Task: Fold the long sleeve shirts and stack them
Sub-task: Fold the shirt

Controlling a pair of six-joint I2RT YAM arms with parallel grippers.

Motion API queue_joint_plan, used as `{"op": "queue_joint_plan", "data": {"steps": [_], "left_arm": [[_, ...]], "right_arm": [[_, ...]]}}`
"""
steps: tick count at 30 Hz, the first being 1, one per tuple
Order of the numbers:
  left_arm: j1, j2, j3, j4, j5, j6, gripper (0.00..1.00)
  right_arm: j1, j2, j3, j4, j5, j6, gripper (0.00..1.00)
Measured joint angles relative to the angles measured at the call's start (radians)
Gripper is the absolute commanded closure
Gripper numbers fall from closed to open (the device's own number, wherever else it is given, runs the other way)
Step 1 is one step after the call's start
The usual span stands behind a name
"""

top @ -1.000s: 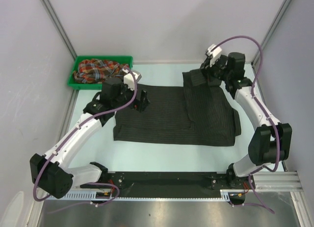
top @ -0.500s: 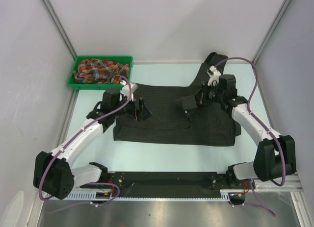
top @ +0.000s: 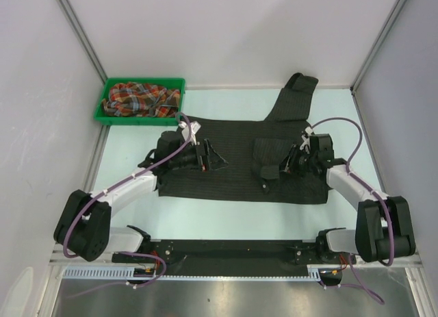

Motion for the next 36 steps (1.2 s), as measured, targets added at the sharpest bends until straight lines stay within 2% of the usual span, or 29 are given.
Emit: {"op": "queue_joint_plan", "data": {"steps": [2,3,5,10,13,17,20,22,29,31,33,34,35,36], "left_arm": [[0.003,-0.001,0.0,-0.006,-0.005,0.008,0.01],[0.008,-0.003,0.0,-0.013,-0.008,0.013,0.01],[0.016,-0.012,0.0,-0.032,-0.011,0.027,0.01],[0.051,-0.066,0.0,-0.103,-0.021,0.102,0.01],[0.066,-0.103,0.0,-0.146,-0.026,0.151,0.01],[0.1,-0.142,0.014,-0.205,-0.031,0.215,0.01],[0.123,-0.167,0.037,-0.24,-0.035,0.256,0.01],[0.138,-0.192,0.049,-0.261,-0.04,0.288,0.01],[0.168,-0.27,0.088,-0.309,-0.048,0.387,0.01],[0.175,-0.284,0.097,-0.313,-0.048,0.407,0.01],[0.181,-0.295,0.1,-0.32,-0.047,0.427,0.01],[0.187,-0.3,0.1,-0.33,-0.047,0.437,0.01],[0.191,-0.301,0.1,-0.334,-0.047,0.441,0.01],[0.196,-0.302,0.1,-0.339,-0.045,0.448,0.0]], "right_arm": [[-0.022,-0.037,0.011,-0.045,0.021,-0.113,0.51],[-0.033,-0.053,0.027,-0.082,0.026,-0.169,0.42],[-0.053,-0.085,0.074,-0.153,0.035,-0.291,0.34],[-0.056,-0.179,0.2,-0.307,0.041,-0.644,0.33],[-0.032,-0.214,0.25,-0.376,0.046,-0.853,0.37],[0.164,-0.212,0.261,-0.411,0.083,-1.04,0.41],[0.341,-0.182,0.251,-0.428,0.119,-1.157,0.39],[0.412,-0.143,0.239,-0.44,0.137,-1.208,0.36],[0.494,0.043,0.145,-0.394,0.247,-1.342,0.32],[0.496,0.088,0.143,-0.387,0.266,-1.372,0.33],[0.496,0.117,0.143,-0.372,0.28,-1.394,0.4],[0.496,0.133,0.143,-0.363,0.289,-1.405,0.46],[0.496,0.143,0.143,-0.356,0.294,-1.413,0.58],[0.496,0.152,0.143,-0.35,0.301,-1.418,0.62]]}}
